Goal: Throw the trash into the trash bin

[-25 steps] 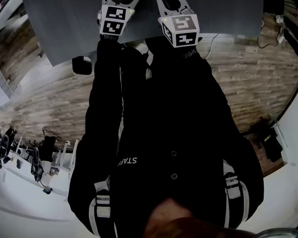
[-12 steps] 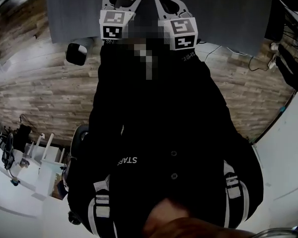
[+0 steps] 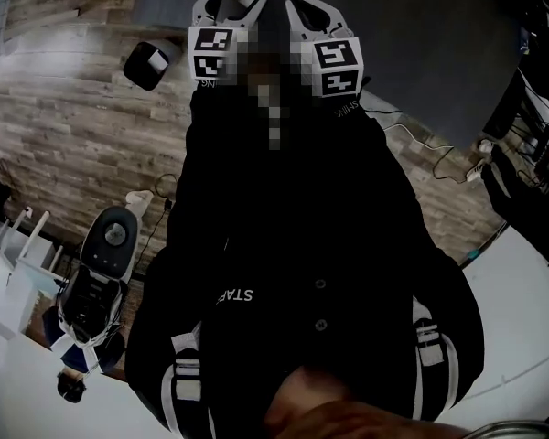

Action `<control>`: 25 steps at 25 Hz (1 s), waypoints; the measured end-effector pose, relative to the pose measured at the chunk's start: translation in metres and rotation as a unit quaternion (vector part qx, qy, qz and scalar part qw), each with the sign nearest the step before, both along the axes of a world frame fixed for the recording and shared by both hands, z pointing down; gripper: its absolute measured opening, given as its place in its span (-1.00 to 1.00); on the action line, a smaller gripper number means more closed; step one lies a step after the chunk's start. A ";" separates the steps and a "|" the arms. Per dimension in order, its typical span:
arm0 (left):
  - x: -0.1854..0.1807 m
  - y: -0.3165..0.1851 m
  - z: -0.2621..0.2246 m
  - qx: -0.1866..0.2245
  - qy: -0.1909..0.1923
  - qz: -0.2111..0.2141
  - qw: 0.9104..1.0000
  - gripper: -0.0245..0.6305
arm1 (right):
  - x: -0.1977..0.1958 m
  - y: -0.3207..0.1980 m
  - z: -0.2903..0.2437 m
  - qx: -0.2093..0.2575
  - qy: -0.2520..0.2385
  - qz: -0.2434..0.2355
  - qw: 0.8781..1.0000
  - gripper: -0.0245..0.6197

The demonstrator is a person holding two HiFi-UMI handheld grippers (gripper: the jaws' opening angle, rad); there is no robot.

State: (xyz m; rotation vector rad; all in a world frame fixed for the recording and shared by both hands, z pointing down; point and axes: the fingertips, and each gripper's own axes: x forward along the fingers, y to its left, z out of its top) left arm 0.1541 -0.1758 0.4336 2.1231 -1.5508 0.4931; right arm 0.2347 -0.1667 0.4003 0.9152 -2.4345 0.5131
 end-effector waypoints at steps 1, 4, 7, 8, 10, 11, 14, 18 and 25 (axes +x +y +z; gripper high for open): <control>-0.015 0.008 0.000 -0.001 0.001 -0.015 1.000 0.02 | -0.015 0.005 0.001 -0.001 0.000 -0.013 1.000 -0.87; -0.063 0.032 0.002 -0.003 0.004 -0.059 0.998 0.02 | -0.061 0.022 0.002 -0.003 0.000 -0.053 0.999 -0.87; -0.113 0.059 0.001 -0.004 0.010 -0.103 0.995 0.02 | -0.109 0.043 0.004 -0.005 0.000 -0.090 0.996 -0.87; -0.129 0.069 0.002 -0.004 0.012 -0.117 0.993 0.02 | -0.125 0.051 0.006 -0.006 0.000 -0.102 0.995 -0.87; -0.158 0.091 0.007 -0.008 0.014 -0.140 0.990 0.02 | -0.154 0.068 0.010 -0.010 0.001 -0.126 0.992 -0.87; -0.172 0.102 0.011 -0.010 0.015 -0.152 0.988 0.02 | -0.169 0.076 0.012 -0.012 0.002 -0.137 0.990 -0.87; -0.217 0.135 0.023 -0.016 0.014 -0.189 0.982 0.02 | -0.215 0.101 0.022 -0.018 0.003 -0.172 0.985 -0.87; -0.271 0.176 0.036 -0.026 0.024 -0.238 0.971 0.02 | -0.274 0.134 0.034 -0.026 0.006 -0.217 0.976 -0.87; -0.362 0.265 0.089 -0.057 0.036 -0.317 0.946 0.02 | -0.378 0.200 0.077 -0.043 0.025 -0.298 0.953 -0.87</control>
